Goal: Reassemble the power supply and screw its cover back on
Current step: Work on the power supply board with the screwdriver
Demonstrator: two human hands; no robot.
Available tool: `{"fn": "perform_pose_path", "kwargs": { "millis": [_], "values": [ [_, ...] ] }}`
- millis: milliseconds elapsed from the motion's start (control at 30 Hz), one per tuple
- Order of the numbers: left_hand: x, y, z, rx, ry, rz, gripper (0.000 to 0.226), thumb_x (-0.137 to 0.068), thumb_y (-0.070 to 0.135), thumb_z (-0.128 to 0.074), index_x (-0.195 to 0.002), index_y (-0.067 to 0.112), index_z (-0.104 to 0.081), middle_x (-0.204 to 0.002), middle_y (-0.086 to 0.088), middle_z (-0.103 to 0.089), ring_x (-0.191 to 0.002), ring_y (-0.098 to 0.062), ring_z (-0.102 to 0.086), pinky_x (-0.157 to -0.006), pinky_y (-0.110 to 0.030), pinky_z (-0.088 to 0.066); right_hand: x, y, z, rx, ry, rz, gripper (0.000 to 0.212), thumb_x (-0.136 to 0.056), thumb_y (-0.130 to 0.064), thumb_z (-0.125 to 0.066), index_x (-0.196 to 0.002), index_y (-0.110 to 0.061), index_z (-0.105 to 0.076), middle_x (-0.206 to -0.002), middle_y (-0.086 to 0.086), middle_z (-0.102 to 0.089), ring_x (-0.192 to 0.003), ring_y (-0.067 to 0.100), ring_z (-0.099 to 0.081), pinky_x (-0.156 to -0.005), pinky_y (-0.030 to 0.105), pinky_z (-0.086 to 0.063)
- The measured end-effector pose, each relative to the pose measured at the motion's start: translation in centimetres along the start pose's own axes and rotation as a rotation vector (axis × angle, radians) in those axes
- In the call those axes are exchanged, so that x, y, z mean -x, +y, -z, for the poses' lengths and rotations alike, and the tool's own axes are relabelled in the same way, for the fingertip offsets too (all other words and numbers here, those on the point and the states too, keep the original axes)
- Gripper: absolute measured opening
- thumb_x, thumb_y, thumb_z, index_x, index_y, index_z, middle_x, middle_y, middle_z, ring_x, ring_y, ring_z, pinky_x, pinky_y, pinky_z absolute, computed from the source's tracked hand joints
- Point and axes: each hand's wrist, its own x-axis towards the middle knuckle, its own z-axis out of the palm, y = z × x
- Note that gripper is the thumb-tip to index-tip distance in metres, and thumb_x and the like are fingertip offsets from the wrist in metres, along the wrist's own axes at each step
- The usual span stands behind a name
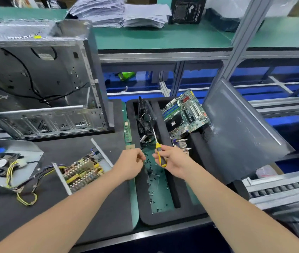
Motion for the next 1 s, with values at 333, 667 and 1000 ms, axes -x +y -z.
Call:
{"fn": "perform_pose_path", "kwargs": {
  "millis": [333,667,1000],
  "values": [
    [1.0,-2.3,-5.2,-0.219,0.183,0.007,0.033,-0.099,0.007,-0.055,-0.131,0.015,-0.058,-0.144,-0.008,-0.045,-0.133,-0.032,-0.04,-0.111,-0.043,-0.033,-0.5,4.1,2.0,0.611,-0.027,-0.041,0.01,-0.105,-0.01,-0.055,-0.112,-0.008,-0.062,-0.089,0.004,-0.056,-0.061,0.012,-0.05,-0.051,0.023,-0.044],
    [1.8,-3.6,-5.7,-0.148,0.272,-0.005,0.04,-0.102,0.002,-0.046,-0.141,0.01,-0.05,-0.158,-0.016,-0.029,-0.146,-0.035,-0.021,-0.12,-0.045,-0.023,-2.6,8.4,1.5,1.043,0.147,-0.001,0.027,-0.101,-0.019,-0.05,-0.076,-0.012,-0.046,-0.082,0.011,-0.055,-0.076,0.026,-0.057,-0.059,0.029,-0.038],
    [2.8,-5.6,-5.6,-0.08,0.304,-0.033,0.042,-0.101,-0.001,-0.044,-0.139,0.016,-0.051,-0.158,-0.009,-0.032,-0.148,-0.03,-0.022,-0.12,-0.044,-0.02,-3.2,9.3,1.7,1.395,0.123,-0.077,0.014,-0.097,-0.012,-0.059,-0.087,-0.005,-0.053,-0.087,0.013,-0.057,-0.073,0.028,-0.054,-0.063,0.031,-0.046]
  ]
}}
